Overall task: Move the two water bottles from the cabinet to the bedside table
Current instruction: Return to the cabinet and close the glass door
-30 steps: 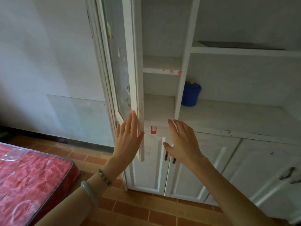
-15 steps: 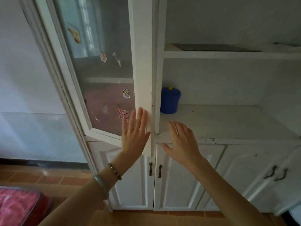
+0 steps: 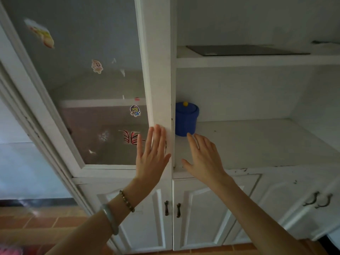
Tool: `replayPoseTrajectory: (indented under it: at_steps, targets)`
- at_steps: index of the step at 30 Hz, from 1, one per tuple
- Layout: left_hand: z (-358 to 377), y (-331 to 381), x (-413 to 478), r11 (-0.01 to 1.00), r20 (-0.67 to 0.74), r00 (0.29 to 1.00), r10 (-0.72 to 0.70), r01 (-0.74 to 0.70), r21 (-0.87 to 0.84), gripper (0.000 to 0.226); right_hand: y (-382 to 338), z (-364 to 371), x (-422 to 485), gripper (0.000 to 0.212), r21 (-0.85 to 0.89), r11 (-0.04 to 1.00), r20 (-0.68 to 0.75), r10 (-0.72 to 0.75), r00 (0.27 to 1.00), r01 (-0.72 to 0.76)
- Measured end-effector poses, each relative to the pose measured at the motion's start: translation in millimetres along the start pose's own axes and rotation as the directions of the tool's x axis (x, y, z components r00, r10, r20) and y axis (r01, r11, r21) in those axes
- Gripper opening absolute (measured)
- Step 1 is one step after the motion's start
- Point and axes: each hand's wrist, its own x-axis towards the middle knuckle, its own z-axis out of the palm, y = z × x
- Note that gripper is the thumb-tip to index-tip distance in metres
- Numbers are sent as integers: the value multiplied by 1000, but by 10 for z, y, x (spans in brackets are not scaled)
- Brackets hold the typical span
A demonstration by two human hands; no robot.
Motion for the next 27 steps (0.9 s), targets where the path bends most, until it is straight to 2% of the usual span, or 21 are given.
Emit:
replayPoseTrajectory:
  at_steps: [13,23,27]
  targets:
    - [262,40,241,997,-23,999,-42,43,58,90,298,197,357,80,3,998,42,-63,997,63]
    - [156,70,236,988,-5,997,-73,73,133,93,355,242,440,81,52,987,55,-152,987,149]
    - [65,18,213,990,13,999,-45,43,136,93,342,230,445,81,78,980,48,-185,982,181]
